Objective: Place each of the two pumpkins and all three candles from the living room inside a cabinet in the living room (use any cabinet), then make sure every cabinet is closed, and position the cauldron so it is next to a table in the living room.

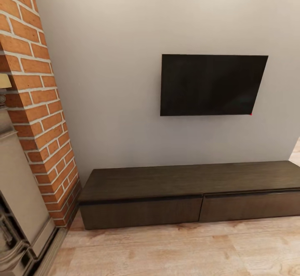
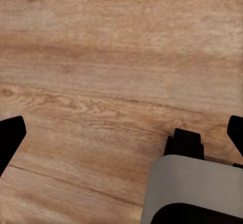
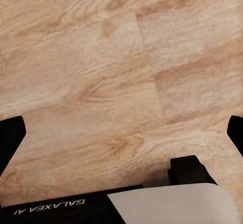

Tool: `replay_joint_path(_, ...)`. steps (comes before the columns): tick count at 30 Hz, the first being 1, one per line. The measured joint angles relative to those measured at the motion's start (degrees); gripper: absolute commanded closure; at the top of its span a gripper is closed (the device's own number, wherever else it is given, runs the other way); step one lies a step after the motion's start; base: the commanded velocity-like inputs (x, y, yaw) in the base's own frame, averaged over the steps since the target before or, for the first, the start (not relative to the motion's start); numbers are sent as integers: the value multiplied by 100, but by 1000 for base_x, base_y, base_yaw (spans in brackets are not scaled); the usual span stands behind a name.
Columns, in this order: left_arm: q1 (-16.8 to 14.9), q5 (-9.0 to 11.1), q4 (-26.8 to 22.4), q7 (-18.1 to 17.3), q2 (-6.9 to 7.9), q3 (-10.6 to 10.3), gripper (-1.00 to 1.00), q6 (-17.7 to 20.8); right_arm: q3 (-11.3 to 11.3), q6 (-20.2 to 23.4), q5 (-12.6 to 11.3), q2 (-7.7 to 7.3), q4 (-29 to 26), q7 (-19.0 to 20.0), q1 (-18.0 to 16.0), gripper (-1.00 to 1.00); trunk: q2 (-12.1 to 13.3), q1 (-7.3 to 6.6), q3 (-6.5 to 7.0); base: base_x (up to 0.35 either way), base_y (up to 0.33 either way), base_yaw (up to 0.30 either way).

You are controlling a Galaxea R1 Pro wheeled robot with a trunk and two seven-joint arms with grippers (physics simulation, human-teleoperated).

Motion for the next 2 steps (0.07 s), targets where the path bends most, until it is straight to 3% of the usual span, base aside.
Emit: replay_joint_path(2,0,2,0,-2,0,-1,-100,0,0,2,4,2,3,0,1,-100,0,0,0,0,0,0)
